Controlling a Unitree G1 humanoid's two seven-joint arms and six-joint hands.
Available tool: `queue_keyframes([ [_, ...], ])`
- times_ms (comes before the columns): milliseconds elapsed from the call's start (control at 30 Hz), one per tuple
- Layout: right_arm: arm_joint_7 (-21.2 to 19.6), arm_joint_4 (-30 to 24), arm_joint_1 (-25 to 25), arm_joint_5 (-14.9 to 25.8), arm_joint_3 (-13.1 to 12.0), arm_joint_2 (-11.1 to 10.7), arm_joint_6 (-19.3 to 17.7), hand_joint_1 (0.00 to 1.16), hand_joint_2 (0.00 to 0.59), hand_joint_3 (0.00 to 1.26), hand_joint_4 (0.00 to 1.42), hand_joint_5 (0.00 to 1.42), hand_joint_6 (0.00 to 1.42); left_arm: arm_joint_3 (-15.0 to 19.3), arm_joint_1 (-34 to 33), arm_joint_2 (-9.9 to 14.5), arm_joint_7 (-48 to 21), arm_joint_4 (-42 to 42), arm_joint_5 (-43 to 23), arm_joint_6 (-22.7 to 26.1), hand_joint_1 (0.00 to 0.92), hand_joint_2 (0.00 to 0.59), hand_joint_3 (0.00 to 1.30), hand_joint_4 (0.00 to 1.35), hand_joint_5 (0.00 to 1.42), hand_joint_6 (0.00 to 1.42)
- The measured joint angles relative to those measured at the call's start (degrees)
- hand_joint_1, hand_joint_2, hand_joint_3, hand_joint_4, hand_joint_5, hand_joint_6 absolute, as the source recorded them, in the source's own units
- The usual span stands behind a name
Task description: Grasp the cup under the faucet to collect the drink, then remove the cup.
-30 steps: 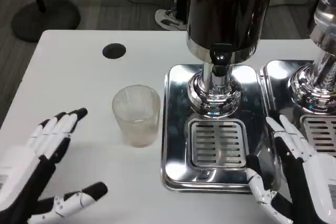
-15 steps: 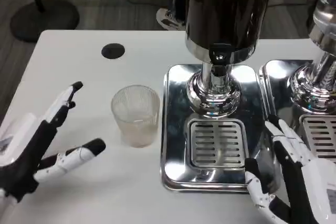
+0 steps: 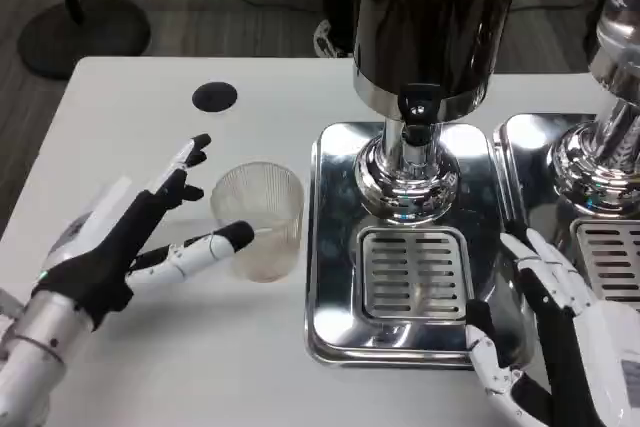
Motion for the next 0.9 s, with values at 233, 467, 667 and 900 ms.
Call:
queue_keyframes([
  [233, 0.0, 0.0, 0.0, 0.1, 0.4, 0.4, 0.0, 0.37, 0.452, 0.25, 0.13, 0.15, 0.31, -1.5, -3.9, -0.8, -0.7, 3.8, 0.3, 2.3, 0.094, 0.031, 0.01, 0.07, 0.24, 0.24],
  [467, 0.0, 0.0, -0.1, 0.2, 1.0, 0.4, 0.0, 0.38, 0.444, 0.26, 0.14, 0.16, 0.32, -3.3, -6.3, -0.8, -1.5, 6.2, 1.6, 3.5, 0.127, 0.017, 0.00, 0.04, 0.21, 0.21],
  [667, 0.1, 0.0, -0.1, 0.6, 1.1, 0.4, 0.0, 0.40, 0.436, 0.28, 0.15, 0.17, 0.33, -5.4, -9.1, -0.6, -2.2, 8.7, 3.5, 3.5, 0.156, 0.012, 0.00, 0.00, 0.18, 0.16],
  [900, 0.5, 0.0, -0.2, 1.3, 1.4, 0.4, 0.0, 0.41, 0.435, 0.29, 0.15, 0.18, 0.35, -7.2, -11.3, 0.0, -3.0, 11.1, 4.0, 3.3, 0.170, 0.013, 0.00, 0.00, 0.17, 0.14],
])
